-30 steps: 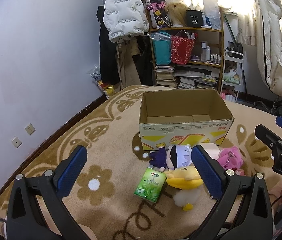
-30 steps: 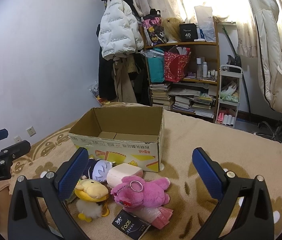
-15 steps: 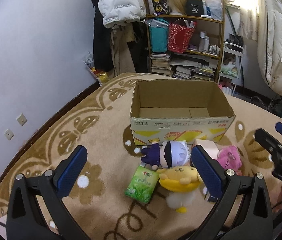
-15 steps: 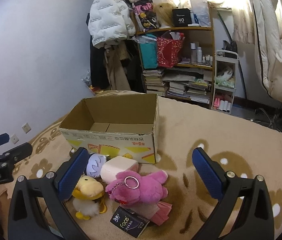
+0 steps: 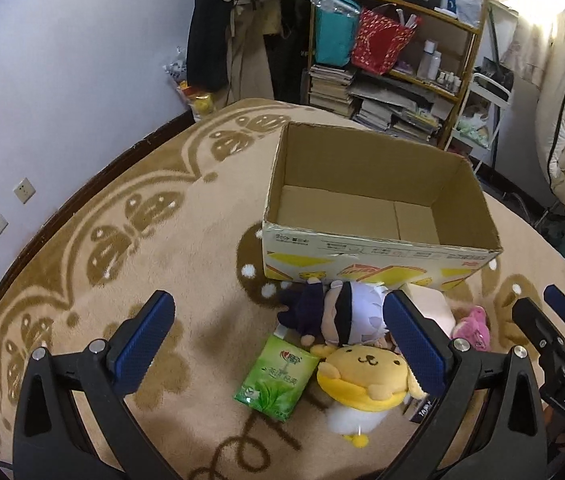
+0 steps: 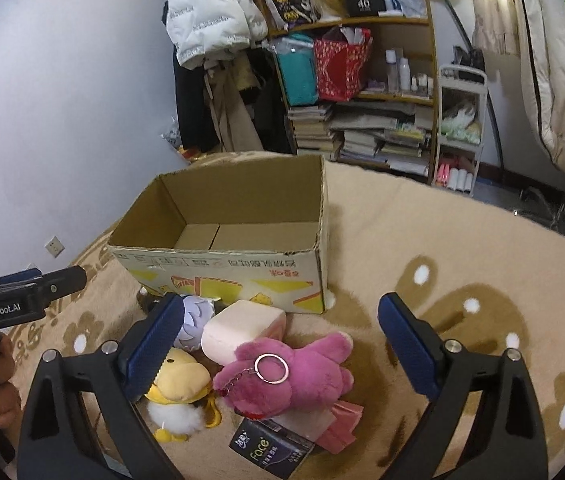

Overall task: Organize soft objects
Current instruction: 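Lower the left tool onto the yellow plush dog while the right tool grips the pink bear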

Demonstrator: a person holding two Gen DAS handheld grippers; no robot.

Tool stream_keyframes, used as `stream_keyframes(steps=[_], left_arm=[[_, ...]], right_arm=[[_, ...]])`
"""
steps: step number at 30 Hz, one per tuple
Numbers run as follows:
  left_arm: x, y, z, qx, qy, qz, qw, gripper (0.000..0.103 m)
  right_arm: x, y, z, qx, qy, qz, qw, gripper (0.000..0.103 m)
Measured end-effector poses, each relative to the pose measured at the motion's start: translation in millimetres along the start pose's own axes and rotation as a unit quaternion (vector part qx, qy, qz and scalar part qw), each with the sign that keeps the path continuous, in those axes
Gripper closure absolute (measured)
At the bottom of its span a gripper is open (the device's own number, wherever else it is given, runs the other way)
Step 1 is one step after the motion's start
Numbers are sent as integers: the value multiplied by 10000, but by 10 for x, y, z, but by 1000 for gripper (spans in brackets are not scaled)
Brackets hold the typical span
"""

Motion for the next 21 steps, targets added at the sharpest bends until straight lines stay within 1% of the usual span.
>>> stream_keyframes(steps=[2, 6, 11, 13, 14, 18, 20, 21], left_arm=[[6, -55, -15, -31, 27, -16, 10000, 0], [15, -173, -31, -135, 109, 80, 9998, 0], [42, -343, 9, -331, 242, 223, 9989, 0], [66, -398, 25, -400, 173, 72, 9990, 0], [91, -432, 32, -435, 114, 18, 9990, 0], [131, -502, 57, -528, 146, 73, 9985, 0], [136, -532, 84, -582, 180, 82, 9981, 0], [132, -539, 106, -603, 198, 76, 9980, 0]], right_arm=[[8, -77, 3, -83, -125, -19, 9999, 1], [15, -227, 22, -290, -300, -145, 9990, 1], [39, -412, 89, -595, -565, -158, 9965, 3], [80, -457, 113, -626, -642, -49, 9960, 9], [100, -485, 133, -641, -661, 53, 9957, 10], [213, -534, 186, -803, -973, 29, 9920, 14], [263, -542, 227, -883, -1193, -98, 9889, 23], [287, -544, 251, -929, -1295, -160, 9871, 31]])
Point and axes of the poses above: each gripper's, at about its wrist camera, not at the fingertips, and y roughly against the way its jaws point, x to its right, z to its underside, the point moved 3 cm from there along -y, roughly the way its jaws point, and after that the axes turned 10 degrees about -y, right-handed, at the moved point
